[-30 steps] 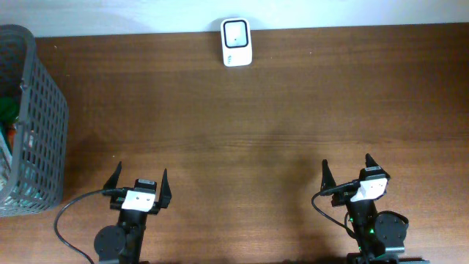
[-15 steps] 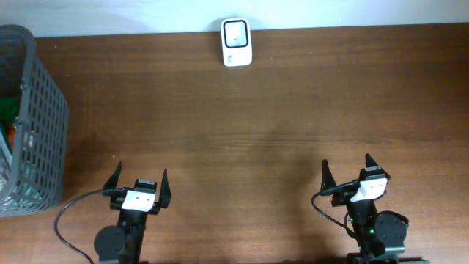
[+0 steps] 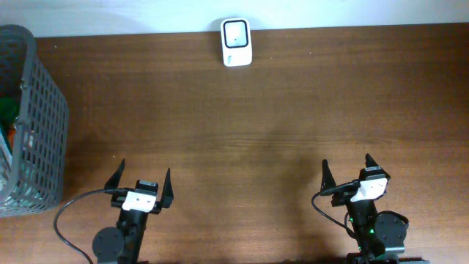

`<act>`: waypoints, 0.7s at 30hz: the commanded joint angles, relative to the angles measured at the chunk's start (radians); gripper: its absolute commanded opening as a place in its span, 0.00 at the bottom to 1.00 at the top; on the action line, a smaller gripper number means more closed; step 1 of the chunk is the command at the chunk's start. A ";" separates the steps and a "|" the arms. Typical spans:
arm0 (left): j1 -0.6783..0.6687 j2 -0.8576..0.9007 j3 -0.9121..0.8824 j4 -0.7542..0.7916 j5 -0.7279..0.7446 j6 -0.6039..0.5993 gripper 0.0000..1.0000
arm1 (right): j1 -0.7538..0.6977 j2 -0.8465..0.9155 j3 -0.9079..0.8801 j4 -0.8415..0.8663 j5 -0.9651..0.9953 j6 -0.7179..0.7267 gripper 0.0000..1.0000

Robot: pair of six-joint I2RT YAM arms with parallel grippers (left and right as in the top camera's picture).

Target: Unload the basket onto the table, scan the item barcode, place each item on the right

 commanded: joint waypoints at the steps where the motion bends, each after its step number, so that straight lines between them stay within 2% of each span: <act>1: -0.003 0.127 0.164 -0.004 0.021 -0.024 0.99 | 0.005 -0.002 -0.007 -0.001 0.001 -0.002 0.98; 9: -0.003 0.720 0.807 -0.320 0.016 -0.024 0.99 | 0.005 -0.002 -0.007 -0.001 0.001 -0.002 0.98; 13: -0.003 1.115 1.285 -0.685 0.015 -0.018 0.99 | 0.005 -0.002 -0.007 -0.001 0.001 -0.002 0.99; 17: -0.003 1.400 1.705 -1.056 -0.006 -0.011 0.99 | 0.005 -0.002 -0.007 -0.001 0.001 -0.002 0.98; 19: -0.003 1.474 1.809 -1.123 0.014 -0.016 0.99 | 0.005 -0.002 -0.007 -0.001 0.001 -0.002 0.98; 21: -0.003 1.490 1.810 -1.106 0.019 -0.027 0.99 | 0.005 -0.002 -0.007 -0.001 0.001 -0.002 0.98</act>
